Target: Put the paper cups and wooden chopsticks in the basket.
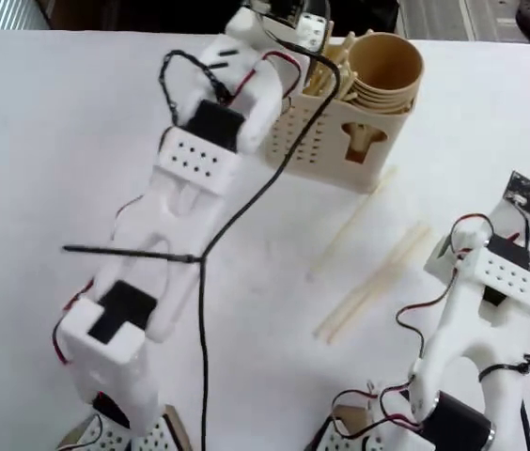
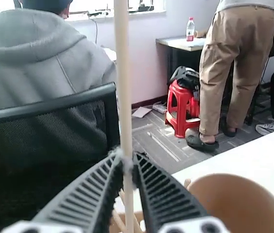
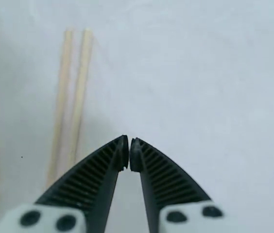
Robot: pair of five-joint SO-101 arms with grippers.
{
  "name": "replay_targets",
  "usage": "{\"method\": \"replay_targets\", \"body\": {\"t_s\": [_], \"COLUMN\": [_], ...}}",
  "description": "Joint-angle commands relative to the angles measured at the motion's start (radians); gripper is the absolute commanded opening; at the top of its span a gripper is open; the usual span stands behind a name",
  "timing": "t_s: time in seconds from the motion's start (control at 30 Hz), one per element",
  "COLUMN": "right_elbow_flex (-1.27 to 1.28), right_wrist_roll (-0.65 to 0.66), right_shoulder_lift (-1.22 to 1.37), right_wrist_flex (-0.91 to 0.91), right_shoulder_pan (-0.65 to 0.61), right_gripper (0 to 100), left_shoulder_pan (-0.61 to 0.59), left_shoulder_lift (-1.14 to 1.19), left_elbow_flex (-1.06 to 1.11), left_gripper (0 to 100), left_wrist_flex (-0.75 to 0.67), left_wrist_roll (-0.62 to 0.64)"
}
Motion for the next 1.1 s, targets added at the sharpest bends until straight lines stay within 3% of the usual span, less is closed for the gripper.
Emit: {"method": "replay_targets", "body": {"t_s": [0.0,0.27,0.4,0.57,0.87,1.07], "right_elbow_flex": [-0.005,-0.005,-0.005,-0.006,-0.075,-0.126], "right_wrist_roll": [-0.011,-0.011,-0.011,-0.011,-0.094,-0.095], "right_shoulder_lift": [-0.031,-0.031,-0.031,-0.038,-0.041,-0.041], "right_wrist_flex": [-0.021,-0.019,-0.016,-0.016,-0.015,0.064], "right_shoulder_pan": [0.008,0.008,0.008,0.028,0.162,0.159], "right_gripper": [1.9,1.9,1.9,1.9,1.9,1.9], "left_shoulder_pan": [-0.004,-0.004,-0.005,0.008,0.142,0.211], "left_shoulder_lift": [0.064,0.110,0.091,-0.004,-0.183,-0.240], "left_elbow_flex": [-0.057,-0.058,-0.078,-0.163,-0.186,-0.186], "left_gripper": [4,21,22,22,22,22], "left_wrist_flex": [-0.025,0.152,0.241,0.497,0.881,1.056], "left_wrist_roll": [0.014,0.098,0.097,0.051,-0.107,-0.120]}}
